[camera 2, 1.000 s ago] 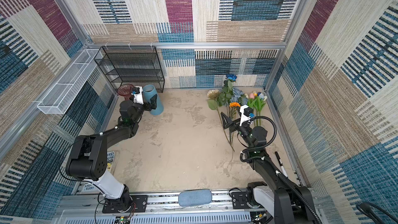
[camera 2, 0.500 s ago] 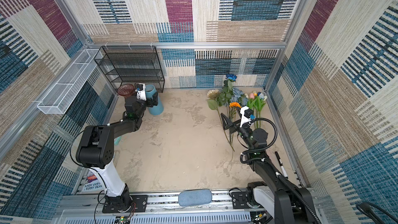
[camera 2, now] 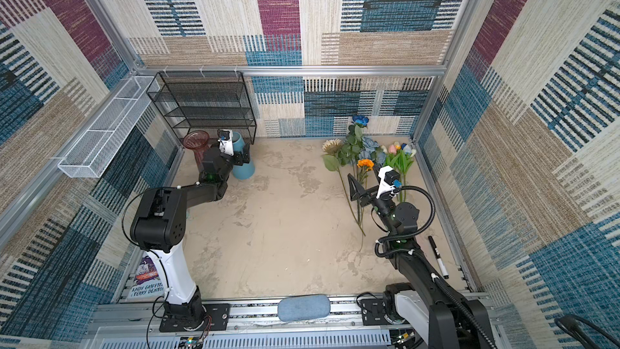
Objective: Arrange the flowers into the vase
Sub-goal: 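Grasp the rim of the light-blue vase with the left gripper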
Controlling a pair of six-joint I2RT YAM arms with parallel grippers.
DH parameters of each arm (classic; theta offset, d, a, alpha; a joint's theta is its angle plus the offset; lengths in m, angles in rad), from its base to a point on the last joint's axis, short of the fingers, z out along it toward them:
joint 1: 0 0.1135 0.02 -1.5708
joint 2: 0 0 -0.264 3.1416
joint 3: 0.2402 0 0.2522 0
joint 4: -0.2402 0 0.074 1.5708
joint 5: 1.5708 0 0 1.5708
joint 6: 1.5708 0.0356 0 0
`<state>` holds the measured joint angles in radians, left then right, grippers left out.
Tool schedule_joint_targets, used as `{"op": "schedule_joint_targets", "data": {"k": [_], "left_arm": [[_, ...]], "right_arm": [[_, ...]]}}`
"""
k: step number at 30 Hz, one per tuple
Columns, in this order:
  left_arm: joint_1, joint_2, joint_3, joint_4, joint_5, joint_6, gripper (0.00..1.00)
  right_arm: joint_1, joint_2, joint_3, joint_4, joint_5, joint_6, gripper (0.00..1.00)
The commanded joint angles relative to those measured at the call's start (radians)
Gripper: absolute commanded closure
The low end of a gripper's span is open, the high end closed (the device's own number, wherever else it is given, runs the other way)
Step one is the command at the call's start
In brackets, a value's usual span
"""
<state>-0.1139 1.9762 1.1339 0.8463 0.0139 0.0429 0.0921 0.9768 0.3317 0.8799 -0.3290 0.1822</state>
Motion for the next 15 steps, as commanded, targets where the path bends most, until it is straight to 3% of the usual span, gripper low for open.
{"op": "schedule_joint_targets", "data": {"k": [1,15], "left_arm": [[0.000,0.019,0.021,0.055,-0.022,0.028,0.03],[-0.003,0.067,0.052,0.063,-0.033,0.022,0.15]], "right_arm": [[0.002,-0.007,-0.005,0.008,0.021,0.000,0.00],[0.001,-0.013,-0.005,-0.002,0.030,-0.006,0.00]]}}
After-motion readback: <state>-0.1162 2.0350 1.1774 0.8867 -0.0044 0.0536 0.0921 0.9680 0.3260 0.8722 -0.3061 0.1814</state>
